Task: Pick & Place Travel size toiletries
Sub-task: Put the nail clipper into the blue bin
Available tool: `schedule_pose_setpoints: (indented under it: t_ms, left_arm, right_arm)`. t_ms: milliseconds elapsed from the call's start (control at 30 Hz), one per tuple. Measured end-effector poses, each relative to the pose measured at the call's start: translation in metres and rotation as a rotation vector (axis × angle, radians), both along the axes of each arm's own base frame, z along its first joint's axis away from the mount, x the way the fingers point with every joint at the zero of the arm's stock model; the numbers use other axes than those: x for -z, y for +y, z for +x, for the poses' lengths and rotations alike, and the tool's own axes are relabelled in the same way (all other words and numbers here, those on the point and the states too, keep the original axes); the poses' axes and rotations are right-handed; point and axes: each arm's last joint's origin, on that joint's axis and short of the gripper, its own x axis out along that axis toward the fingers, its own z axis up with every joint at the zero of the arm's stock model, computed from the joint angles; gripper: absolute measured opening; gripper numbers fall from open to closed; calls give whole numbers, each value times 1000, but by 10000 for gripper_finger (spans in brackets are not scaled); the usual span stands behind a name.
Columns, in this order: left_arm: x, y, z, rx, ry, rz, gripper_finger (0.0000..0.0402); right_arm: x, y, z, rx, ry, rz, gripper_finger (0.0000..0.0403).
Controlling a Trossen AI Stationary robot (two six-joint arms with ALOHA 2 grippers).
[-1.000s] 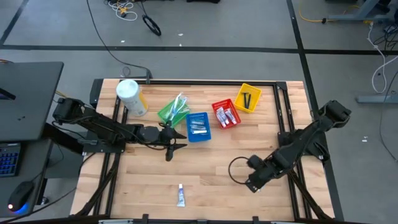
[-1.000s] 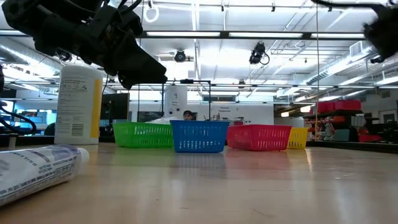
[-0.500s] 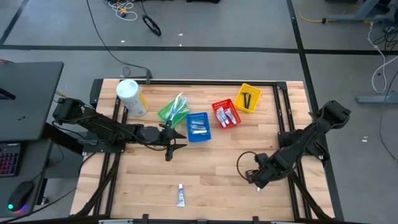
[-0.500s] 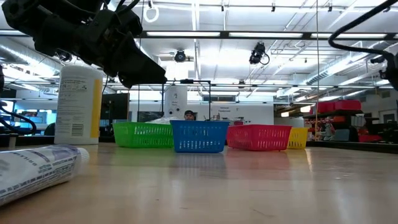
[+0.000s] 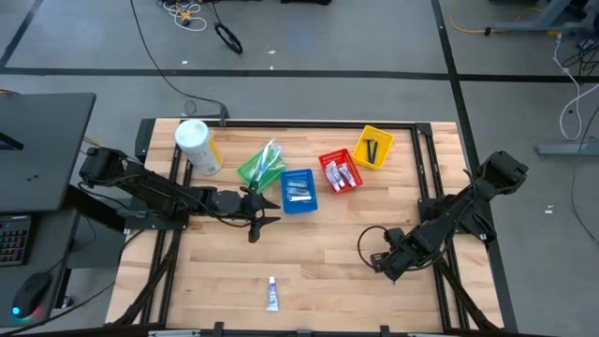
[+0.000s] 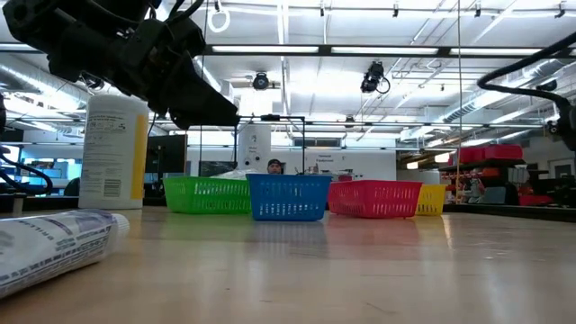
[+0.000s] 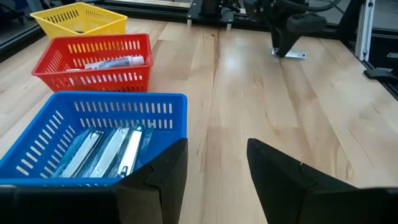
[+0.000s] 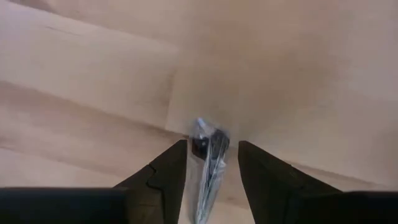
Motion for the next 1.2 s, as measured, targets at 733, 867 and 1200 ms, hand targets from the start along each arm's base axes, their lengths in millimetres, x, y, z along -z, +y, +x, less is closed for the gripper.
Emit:
schedule_pose_setpoints:
  t_ms: [733,867,1200]
  left_arm:
    - [2,0,-1,-32,18,-64,176]
    - [1,1,0,-53,3,-58,176]
    - [-2,3,1,-130,-47,-153,176]
  right_arm:
    - [6,-5,12,-165,-75,-39,56]
    - [-1,-15,27,-164,-280,-187,56]
    - [-34,-55,103,-396,-872,-725,55]
